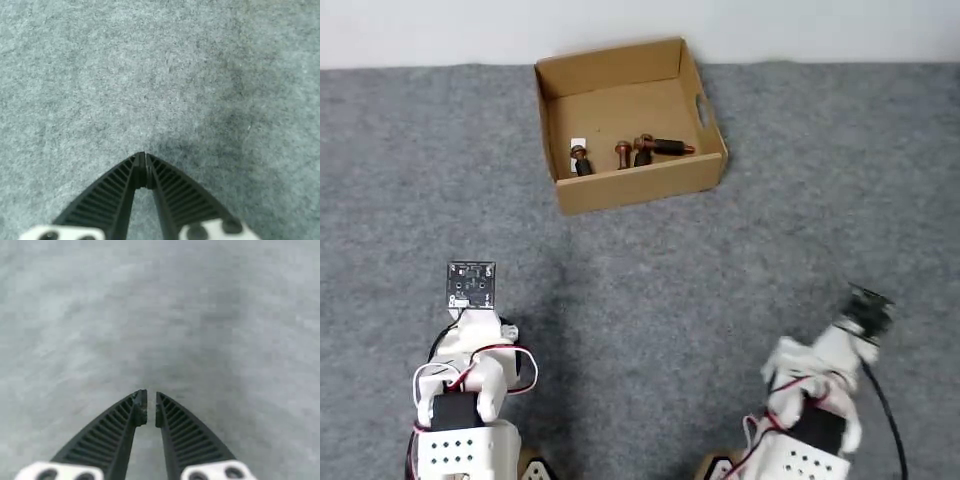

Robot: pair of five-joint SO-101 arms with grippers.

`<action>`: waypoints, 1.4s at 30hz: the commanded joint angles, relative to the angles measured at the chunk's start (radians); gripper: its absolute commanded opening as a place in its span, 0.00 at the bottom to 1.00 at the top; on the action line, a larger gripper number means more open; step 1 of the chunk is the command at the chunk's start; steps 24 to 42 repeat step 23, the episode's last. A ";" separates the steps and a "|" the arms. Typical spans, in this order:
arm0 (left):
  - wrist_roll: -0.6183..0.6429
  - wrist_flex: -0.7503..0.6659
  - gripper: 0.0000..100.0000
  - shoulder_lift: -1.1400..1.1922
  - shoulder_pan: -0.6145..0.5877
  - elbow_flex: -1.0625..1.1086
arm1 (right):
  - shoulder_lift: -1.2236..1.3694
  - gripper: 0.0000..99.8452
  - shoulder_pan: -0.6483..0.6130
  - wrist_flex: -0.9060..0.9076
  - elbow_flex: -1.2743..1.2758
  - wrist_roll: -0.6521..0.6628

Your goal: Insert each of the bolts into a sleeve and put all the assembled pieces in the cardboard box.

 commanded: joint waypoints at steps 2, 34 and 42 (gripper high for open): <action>0.011 -0.031 0.01 -0.008 -0.006 -0.010 | -0.010 0.04 -0.254 0.097 0.014 0.012; 0.011 -0.031 0.01 -0.008 -0.006 -0.010 | -0.013 0.04 -0.378 0.099 0.014 0.012; 0.011 -0.031 0.01 -0.008 -0.006 -0.010 | -0.013 0.04 -0.378 0.099 0.014 0.012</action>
